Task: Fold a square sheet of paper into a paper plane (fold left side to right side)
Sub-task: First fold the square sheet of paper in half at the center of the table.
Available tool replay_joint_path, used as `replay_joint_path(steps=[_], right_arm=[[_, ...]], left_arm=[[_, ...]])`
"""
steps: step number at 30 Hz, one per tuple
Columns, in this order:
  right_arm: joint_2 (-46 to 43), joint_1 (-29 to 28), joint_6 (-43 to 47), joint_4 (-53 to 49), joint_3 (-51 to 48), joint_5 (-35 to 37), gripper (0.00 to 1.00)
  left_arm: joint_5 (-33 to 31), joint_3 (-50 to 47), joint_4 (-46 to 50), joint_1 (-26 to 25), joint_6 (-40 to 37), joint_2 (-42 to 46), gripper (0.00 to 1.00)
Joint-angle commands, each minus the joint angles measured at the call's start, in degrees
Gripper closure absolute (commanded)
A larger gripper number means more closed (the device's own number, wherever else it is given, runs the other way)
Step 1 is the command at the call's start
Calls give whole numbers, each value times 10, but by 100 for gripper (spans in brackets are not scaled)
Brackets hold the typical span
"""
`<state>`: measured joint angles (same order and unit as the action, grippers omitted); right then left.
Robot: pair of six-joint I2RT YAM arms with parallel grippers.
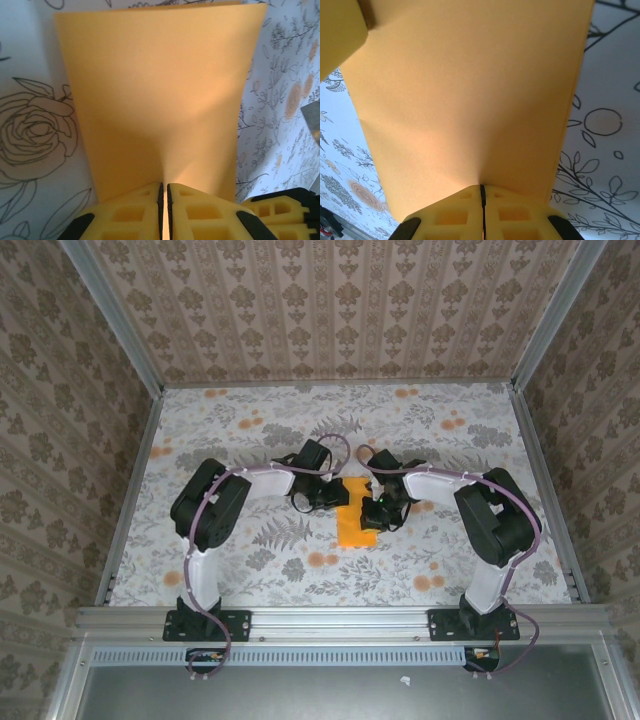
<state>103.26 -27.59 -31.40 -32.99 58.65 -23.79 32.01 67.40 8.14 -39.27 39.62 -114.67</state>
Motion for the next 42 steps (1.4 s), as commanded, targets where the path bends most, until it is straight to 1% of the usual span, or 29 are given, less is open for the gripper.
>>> replay_joint_path(steps=[1, 10, 18, 24, 37, 42], right_arm=[[32, 2, 13, -55, -3, 78, 93], [38, 2, 27, -70, -6, 89, 93], [39, 2, 32, -72, -7, 92, 93], [39, 2, 35, -73, -10, 92, 93], [37, 2, 30, -60, -8, 83, 93], [23, 2, 20, -21, -10, 50, 92]], left_arm=[[-12, 22, 24, 5, -25, -12, 87], [-34, 38, 25, 27, -25, -24, 88], [-39, 96, 34, 51, -31, -56, 87], [-37, 138, 45, 59, -39, -83, 87], [-59, 119, 55, 82, -69, -39, 87], [-68, 99, 53, 89, -84, 9, 87]])
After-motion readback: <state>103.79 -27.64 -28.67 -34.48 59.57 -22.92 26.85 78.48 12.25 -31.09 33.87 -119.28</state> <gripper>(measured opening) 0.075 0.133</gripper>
